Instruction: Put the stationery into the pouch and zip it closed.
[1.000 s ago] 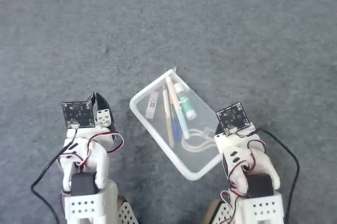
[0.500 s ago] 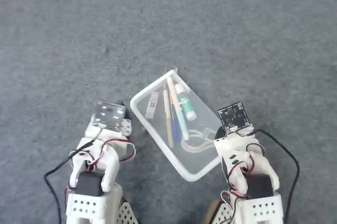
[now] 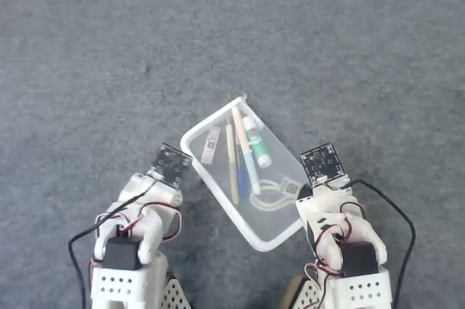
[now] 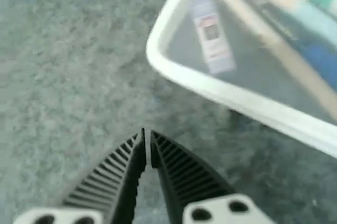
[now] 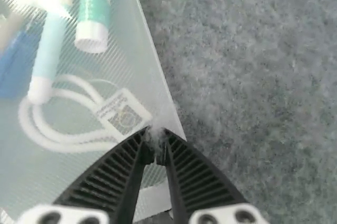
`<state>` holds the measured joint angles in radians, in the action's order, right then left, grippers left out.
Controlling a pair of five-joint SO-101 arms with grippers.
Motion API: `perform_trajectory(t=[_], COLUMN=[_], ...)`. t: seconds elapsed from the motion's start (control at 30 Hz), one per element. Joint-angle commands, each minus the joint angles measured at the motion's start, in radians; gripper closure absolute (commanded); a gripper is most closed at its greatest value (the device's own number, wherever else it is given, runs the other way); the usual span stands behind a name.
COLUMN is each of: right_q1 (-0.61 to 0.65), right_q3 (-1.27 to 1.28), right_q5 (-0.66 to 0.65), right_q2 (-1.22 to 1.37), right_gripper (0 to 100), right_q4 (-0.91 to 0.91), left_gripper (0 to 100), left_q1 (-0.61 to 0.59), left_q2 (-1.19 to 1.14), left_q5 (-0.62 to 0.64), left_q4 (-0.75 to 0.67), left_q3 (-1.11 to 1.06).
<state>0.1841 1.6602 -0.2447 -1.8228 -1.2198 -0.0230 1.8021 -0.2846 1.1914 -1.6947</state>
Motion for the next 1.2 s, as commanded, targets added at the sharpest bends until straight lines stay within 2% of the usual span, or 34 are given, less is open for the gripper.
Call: perform_trajectory(t=[0.0, 0.13, 0.2, 1.17], right_q1=[-0.018, -0.022, -0.021, -0.019], right_q3=[0.023, 0.023, 0.023, 0.023], right_q5=[0.005, 0.006, 0.006, 0.006], right_q2=[0.010, 0.008, 0.008, 0.008], right_gripper=[99.1, 99.1, 99.1, 99.1], right_q4=[-0.048, -0.090, -0.088, -0.088], left_gripper=[99, 99, 99, 99], left_q1=[-0.118, -0.155, -0.152, -0.157], left_q2=[0.021, 0.021, 0.021, 0.021], left_q5=[0.143, 0.272, 0.262, 0.253], left_q4=[0.006, 0.041, 0.074, 0.072], left_q3=[0.010, 0.010, 0.010, 0.010])
